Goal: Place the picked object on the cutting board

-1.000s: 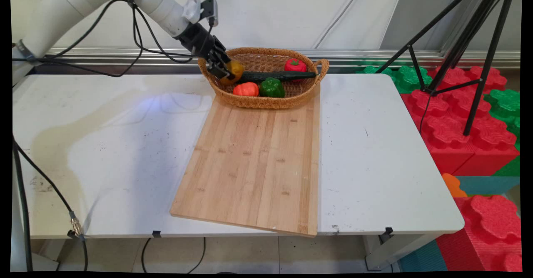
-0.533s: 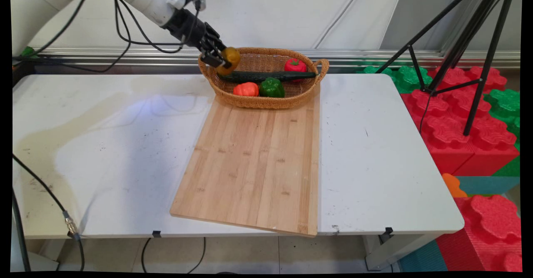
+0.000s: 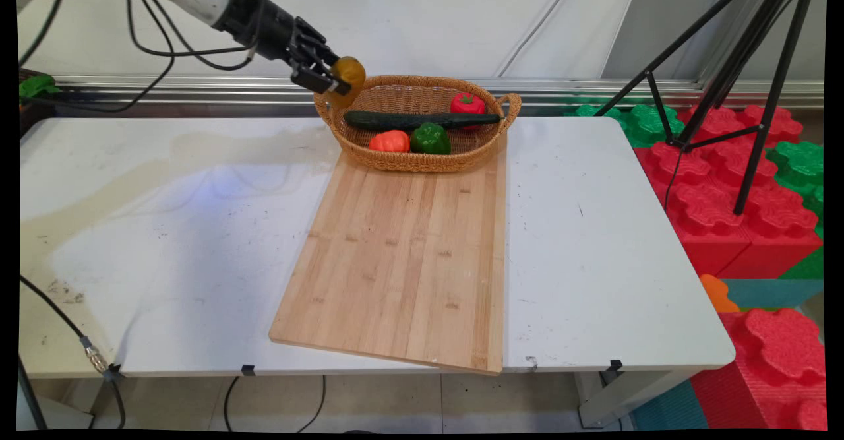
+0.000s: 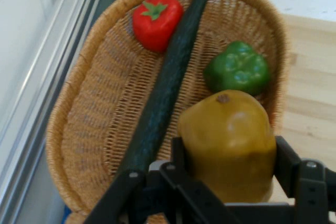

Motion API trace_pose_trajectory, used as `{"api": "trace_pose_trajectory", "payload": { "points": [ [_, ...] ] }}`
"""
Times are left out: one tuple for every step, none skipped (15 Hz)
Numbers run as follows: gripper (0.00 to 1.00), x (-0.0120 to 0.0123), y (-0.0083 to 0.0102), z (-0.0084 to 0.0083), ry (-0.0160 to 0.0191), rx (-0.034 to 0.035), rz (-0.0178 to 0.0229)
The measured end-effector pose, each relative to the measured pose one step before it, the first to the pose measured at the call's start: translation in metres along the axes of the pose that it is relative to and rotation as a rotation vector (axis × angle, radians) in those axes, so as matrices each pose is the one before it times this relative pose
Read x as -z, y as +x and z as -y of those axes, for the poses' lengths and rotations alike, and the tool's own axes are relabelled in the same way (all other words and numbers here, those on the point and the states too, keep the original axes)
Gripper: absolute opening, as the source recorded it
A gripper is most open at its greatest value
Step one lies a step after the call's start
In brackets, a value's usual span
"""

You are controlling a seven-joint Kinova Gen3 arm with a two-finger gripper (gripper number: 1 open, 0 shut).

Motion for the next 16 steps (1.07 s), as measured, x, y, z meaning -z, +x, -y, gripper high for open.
{"api": "trace_pose_trajectory", "payload": {
  "points": [
    [0.00,0.00506,-0.00053,-0.00456,-0.00678,0.00337,-0.00404],
    [0.00,0.00481,-0.00078,-0.00460,-0.00748,0.00248,-0.00340],
    [0.00,0.00698,-0.00114,-0.00822,-0.01470,0.00020,-0.00369],
    [0.00,0.00295,-0.00066,-0.00441,-0.00857,-0.00210,-0.00068],
    [0.00,0.00346,-0.00096,-0.00560,-0.01038,-0.00315,-0.00005],
    [0.00,0.00306,-0.00104,-0.00699,-0.01408,-0.00570,0.00129],
    [0.00,0.00231,-0.00105,-0.00806,-0.01629,-0.00775,0.00275],
    [0.00,0.00108,-0.00120,-0.00840,-0.01578,-0.00812,0.00454],
    [0.00,-0.00051,-0.00085,-0.00683,-0.01061,-0.00647,0.00473],
    [0.00,-0.00046,-0.00073,-0.00443,-0.00636,-0.00350,0.00356],
    [0.00,-0.00215,-0.00085,-0.00577,-0.00683,-0.00439,0.00430],
    [0.00,-0.00184,-0.00053,-0.00344,-0.00418,-0.00258,0.00295],
    [0.00,-0.00355,-0.00069,-0.00459,-0.00367,-0.00023,0.00203],
    [0.00,-0.00356,-0.00079,-0.00323,-0.00305,0.00045,0.00241],
    [0.00,-0.00616,-0.00177,-0.00312,-0.00052,-0.00229,0.00692],
    [0.00,-0.00670,-0.00223,-0.00221,0.00094,-0.00412,0.00989]
  ]
}}
